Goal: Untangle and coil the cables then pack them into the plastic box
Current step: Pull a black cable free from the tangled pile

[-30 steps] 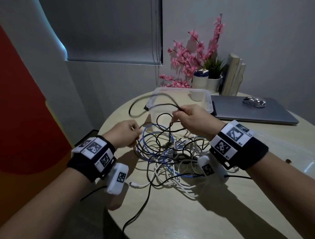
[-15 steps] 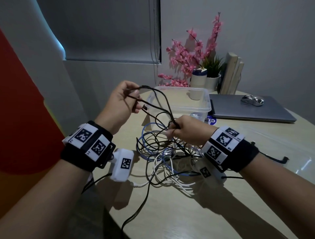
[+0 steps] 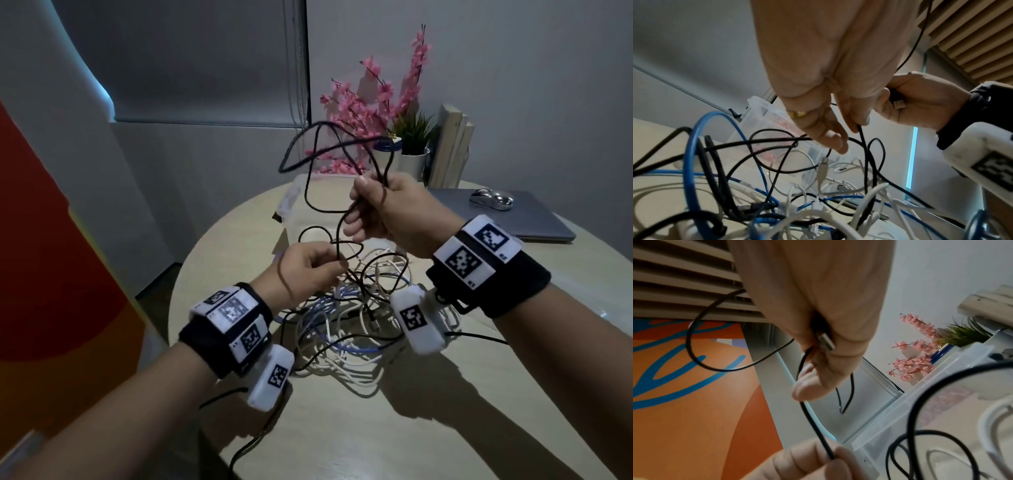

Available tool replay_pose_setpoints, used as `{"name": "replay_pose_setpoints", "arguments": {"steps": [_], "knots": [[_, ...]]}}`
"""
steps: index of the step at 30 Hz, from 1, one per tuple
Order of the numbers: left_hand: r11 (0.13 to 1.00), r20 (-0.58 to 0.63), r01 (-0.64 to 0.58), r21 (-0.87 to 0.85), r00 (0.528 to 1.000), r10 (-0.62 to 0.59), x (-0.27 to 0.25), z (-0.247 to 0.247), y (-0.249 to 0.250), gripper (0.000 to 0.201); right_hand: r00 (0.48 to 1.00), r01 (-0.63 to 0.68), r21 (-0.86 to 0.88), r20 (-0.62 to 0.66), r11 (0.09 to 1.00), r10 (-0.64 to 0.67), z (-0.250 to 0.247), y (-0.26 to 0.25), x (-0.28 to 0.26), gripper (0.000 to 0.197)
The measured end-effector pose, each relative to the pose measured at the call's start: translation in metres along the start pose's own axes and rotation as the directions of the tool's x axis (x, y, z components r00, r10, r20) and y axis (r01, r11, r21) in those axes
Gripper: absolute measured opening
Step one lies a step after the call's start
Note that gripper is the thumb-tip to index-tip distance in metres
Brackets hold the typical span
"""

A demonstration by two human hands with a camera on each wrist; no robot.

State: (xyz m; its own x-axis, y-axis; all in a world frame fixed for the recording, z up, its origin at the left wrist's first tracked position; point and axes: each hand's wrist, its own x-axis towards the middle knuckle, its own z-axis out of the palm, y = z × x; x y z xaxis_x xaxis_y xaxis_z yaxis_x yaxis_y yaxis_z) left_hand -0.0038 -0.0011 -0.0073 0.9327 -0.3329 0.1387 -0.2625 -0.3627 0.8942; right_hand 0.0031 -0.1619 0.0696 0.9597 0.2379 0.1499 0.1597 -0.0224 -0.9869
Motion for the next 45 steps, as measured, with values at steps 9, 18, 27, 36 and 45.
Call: {"name": "replay_pose_setpoints", "arguments": {"steps": [9, 18, 27, 36, 45], "knots": [[0.940, -0.256, -0.022, -0.340, 0.964, -0.069, 0.015, -0.017, 0.027, 0.018, 0.957, -0.124, -0.529, 0.159, 0.840, 0.242, -0.015, 0.031, -0.010, 0.027], [0.963, -0.262, -0.022, -0.269, 0.964, -0.052, 0.011, -0.046, 0.039, 0.023, 0.969, -0.082, -0.774, 0.085, 0.628, 0.232, -0.027, 0.061, -0.001, 0.022], [1.000, -0.352, 0.009, 0.020, 0.936, -0.002, 0.009, -0.064, 0.037, 0.024, 0.978, -0.058, -0.885, 0.042, 0.462, 0.203, -0.033, 0.046, -0.005, 0.012], [0.998, -0.445, -0.055, -0.031, 0.895, 0.036, 0.007, -0.070, 0.045, 0.025, 0.955, 0.103, -0.895, 0.211, 0.434, 0.209, -0.017, 0.022, -0.015, 0.064], [0.920, -0.490, -0.260, -0.293, 0.867, 0.089, 0.001, -0.063, 0.063, 0.024, 0.953, 0.153, -0.828, 0.268, 0.540, 0.140, 0.009, 0.039, -0.013, 0.022]]}}
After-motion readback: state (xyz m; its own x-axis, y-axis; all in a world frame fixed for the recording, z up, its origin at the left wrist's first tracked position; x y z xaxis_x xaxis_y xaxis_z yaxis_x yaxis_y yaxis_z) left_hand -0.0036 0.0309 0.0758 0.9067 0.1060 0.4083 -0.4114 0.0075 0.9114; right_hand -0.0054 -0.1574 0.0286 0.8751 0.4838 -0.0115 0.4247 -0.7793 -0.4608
